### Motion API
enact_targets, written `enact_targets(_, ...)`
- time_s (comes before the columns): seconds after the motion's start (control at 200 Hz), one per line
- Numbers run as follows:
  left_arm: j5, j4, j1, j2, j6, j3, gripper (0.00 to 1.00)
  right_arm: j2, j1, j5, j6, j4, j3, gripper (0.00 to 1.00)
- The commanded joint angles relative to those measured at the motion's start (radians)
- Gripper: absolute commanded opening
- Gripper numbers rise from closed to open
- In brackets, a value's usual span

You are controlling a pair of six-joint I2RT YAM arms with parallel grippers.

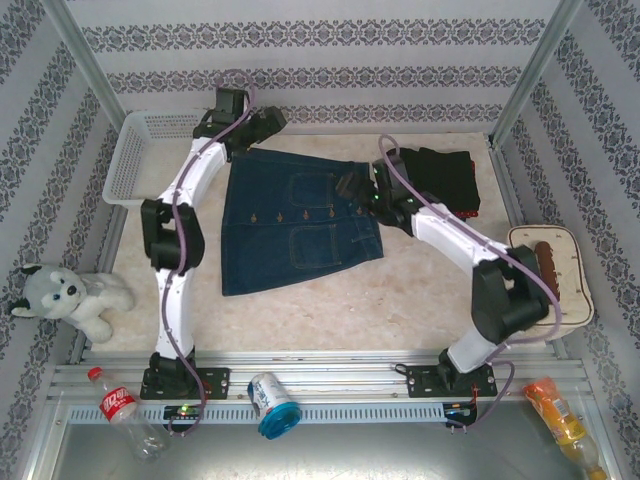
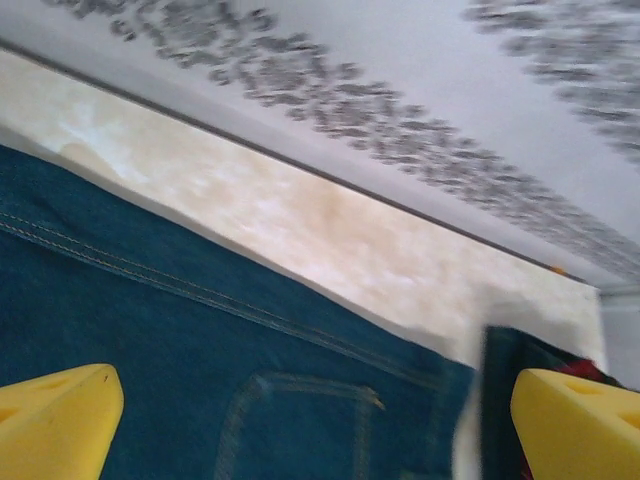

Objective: Fold and stack the skirts

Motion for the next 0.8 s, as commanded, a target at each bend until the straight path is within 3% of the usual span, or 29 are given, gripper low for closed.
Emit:
enact_targets(0.0, -0.021, 0.175, -0.023, -0.196, -0.003, -0.254, 1.00, -0.091, -0.012, 0.023, -0.054, -0.101, -0.107, 0.98)
enact_targets(0.145, -0.028, 0.357, -0.026, -0.486, -0.091, -0.693, 1.00, -0.202, -0.058, -0.005, -0.061, -0.140, -0.237, 0.98)
enact_targets(0.335, -0.128, 0.263, -0.022, -0.831, -0.128, -1.093, 1.00, -0.253, -0.196, -0.158, -0.034, -0.138, -0.358, 0.98)
enact_targets(0.46, -0.231, 0.078, -0.010, -1.043, -0.157, -1.248, 1.00, -0.253, -0.285, -0.273, -0.015, -0.105, -0.416, 0.97)
enact_targets(0.609, -0.316, -0.052, 0.023, -1.277, -0.217, -1.385, 1.00, -0.251, -0.302, -0.346, 0.055, -0.032, -0.469, 0.96)
enact_targets(0.799, -0.324, -0.139, 0.082, -1.386, -0.259, -1.443, 1.00, -0.209, -0.300, -0.391, 0.143, 0.098, -0.522, 0.92)
